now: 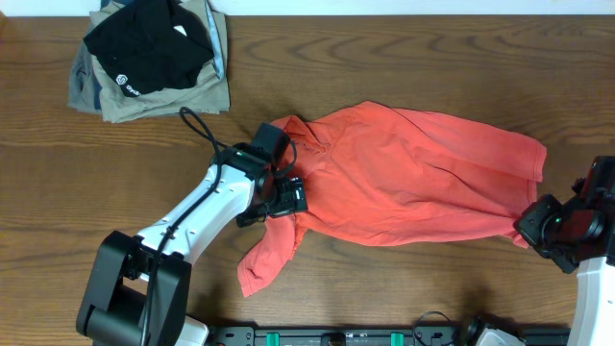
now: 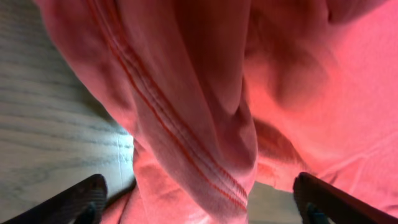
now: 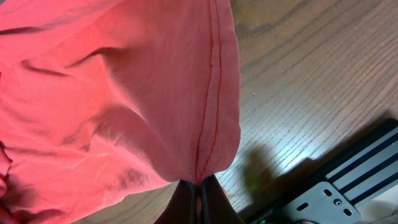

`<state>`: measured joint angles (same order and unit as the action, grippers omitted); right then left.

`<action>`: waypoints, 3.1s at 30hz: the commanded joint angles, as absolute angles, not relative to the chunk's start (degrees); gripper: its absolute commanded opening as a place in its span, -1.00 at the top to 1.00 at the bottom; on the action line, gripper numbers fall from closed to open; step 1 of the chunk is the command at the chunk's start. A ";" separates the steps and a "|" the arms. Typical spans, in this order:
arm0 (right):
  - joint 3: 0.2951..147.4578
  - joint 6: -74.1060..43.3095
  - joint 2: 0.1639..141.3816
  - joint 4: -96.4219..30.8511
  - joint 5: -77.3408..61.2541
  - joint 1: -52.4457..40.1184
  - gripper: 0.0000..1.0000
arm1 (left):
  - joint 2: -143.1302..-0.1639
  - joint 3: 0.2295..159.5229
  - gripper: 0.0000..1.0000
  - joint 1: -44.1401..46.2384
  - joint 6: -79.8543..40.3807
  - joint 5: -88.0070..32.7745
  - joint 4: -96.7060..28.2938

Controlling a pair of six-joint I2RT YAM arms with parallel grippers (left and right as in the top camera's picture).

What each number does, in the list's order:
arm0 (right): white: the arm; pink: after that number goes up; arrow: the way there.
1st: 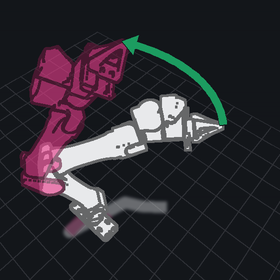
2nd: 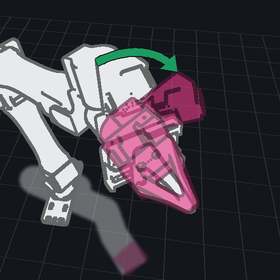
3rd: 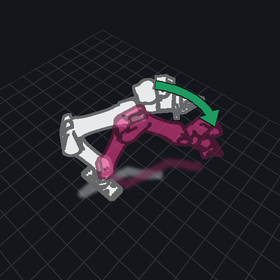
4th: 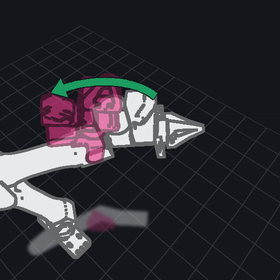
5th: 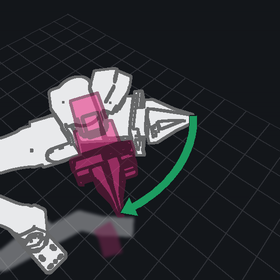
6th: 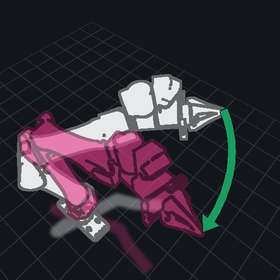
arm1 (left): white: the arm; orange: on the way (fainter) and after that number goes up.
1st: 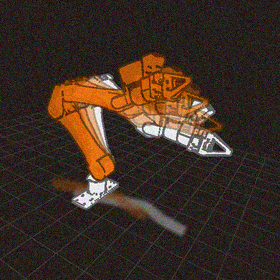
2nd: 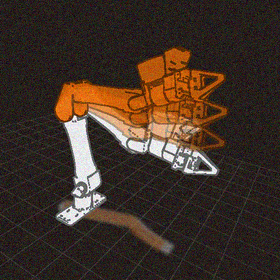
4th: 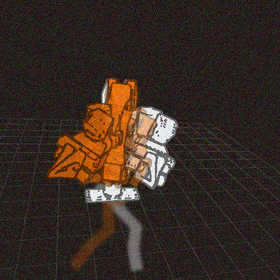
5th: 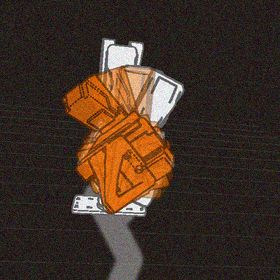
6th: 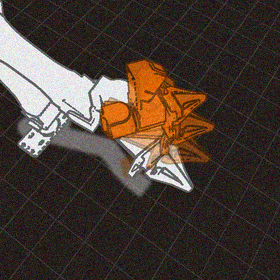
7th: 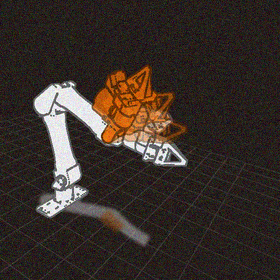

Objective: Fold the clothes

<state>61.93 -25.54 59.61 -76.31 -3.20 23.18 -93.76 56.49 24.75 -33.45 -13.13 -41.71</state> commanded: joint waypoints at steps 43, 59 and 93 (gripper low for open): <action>62.46 -23.07 59.64 -76.42 -2.74 23.94 0.97 | -92.66 56.45 0.88 26.89 -41.58 -2.98 -44.71; 62.46 -23.09 59.64 -75.79 -2.87 23.94 0.98 | -83.37 57.71 0.88 4.40 -30.26 5.23 -38.85; 61.80 -23.11 59.70 -74.76 -3.27 23.94 0.95 | -83.48 54.94 -0.99 -3.66 -14.63 -12.03 -55.05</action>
<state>61.91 -23.79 59.61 -75.11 -3.25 23.18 -83.50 56.53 -3.55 -17.82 -10.35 -54.52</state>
